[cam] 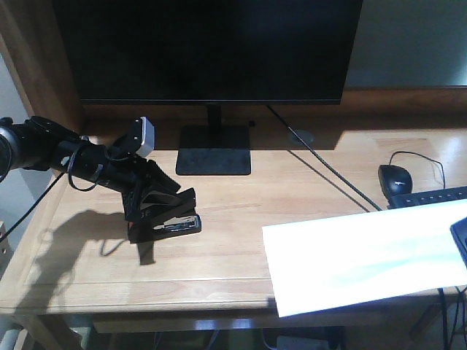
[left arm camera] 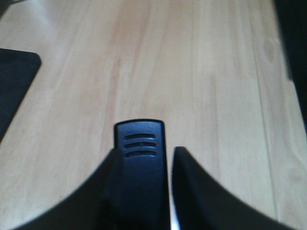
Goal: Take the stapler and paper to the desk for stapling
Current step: 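Lower the stapler with the left gripper toward the desk surface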
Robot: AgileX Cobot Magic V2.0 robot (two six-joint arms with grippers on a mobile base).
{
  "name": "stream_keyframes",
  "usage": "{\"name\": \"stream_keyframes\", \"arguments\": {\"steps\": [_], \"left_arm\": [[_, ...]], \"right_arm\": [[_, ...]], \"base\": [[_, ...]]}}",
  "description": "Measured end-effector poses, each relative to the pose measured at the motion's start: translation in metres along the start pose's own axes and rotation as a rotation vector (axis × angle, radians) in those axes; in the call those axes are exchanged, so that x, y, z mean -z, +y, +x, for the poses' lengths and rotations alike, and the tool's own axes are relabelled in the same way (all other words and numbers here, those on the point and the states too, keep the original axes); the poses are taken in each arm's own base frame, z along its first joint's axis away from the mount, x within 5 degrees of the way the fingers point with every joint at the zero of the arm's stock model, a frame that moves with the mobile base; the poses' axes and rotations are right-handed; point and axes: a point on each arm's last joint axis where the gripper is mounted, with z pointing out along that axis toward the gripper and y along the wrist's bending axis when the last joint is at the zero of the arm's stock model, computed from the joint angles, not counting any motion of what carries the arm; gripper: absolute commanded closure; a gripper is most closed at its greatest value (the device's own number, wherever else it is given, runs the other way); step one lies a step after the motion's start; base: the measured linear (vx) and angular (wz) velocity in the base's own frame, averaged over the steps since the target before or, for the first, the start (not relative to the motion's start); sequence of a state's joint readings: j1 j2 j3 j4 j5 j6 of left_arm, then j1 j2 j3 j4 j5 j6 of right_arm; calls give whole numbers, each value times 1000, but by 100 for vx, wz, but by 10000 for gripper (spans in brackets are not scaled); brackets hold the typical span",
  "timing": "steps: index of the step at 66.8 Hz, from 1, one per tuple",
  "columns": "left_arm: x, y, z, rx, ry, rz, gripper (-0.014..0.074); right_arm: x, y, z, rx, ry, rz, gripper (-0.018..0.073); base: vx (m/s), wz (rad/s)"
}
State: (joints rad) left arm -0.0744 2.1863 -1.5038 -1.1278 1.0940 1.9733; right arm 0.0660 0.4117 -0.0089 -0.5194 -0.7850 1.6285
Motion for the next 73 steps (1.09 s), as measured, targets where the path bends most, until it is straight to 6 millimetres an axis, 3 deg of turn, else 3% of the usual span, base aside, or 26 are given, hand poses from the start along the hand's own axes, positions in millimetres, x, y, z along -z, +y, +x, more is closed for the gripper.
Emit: {"name": "stream_keyframes", "arguments": {"steps": [1, 73], "left_arm": [[0, 0, 0, -2, 3, 3, 608], [-1, -1, 3, 30, 42, 3, 603]], "right_arm": [[0, 0, 0, 0, 0, 0, 565], [0, 0, 0, 0, 0, 0, 565]], "base": [[0, 0], [0, 0]]}}
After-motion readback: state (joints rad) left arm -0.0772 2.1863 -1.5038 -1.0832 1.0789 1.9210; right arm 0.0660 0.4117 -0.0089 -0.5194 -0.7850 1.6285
